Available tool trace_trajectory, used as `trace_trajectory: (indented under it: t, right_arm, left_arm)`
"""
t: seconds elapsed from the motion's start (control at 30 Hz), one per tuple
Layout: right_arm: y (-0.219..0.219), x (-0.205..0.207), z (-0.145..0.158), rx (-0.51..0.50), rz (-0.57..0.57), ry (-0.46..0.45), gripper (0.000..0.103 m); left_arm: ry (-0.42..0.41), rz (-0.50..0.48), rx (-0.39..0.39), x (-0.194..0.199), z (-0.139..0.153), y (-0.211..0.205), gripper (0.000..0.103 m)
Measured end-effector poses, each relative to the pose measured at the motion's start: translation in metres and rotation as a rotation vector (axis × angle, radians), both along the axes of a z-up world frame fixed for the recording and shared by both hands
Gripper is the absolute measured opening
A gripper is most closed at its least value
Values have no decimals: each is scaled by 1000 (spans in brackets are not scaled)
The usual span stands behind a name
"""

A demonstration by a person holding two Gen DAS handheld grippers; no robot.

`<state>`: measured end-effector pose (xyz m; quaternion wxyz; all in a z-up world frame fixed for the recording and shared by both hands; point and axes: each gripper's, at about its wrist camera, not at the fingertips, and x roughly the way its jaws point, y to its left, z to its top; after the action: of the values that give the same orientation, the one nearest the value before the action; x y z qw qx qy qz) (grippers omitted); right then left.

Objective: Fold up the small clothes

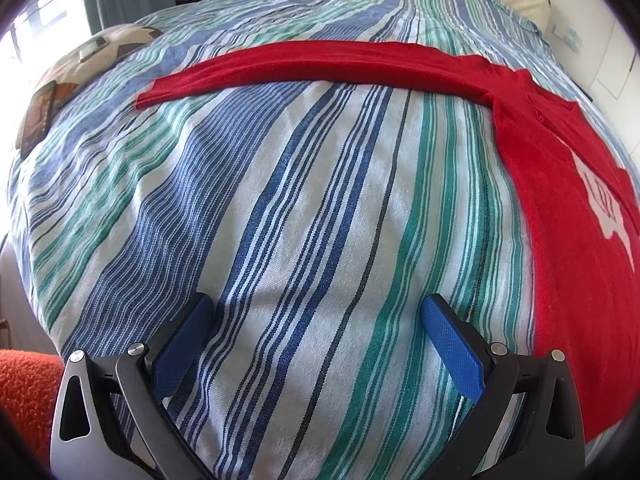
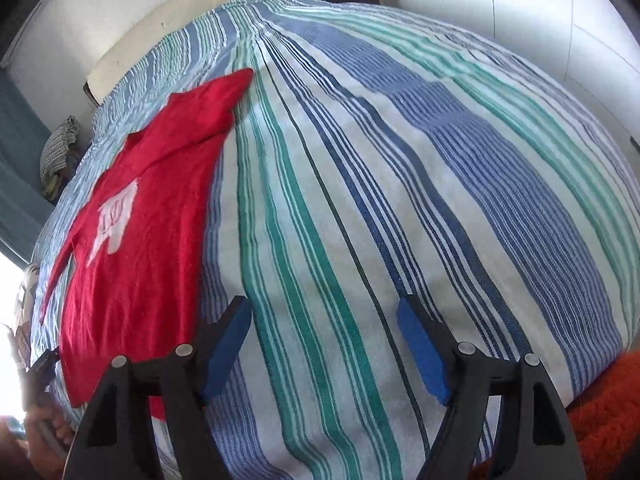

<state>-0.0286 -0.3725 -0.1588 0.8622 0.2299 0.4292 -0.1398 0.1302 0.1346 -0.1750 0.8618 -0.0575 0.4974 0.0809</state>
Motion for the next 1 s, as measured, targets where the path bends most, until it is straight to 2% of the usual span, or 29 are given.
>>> trace_trajectory:
  t: [0.27,1.0]
  right_arm:
    - [15,7,-4,-82,38,23,88]
    - [18,9,-6,-83,41,14,93]
  left_arm:
    - [-3,2,3,-1,0,-1,103]
    - [-9,4,14,-1,-1,-3,103]
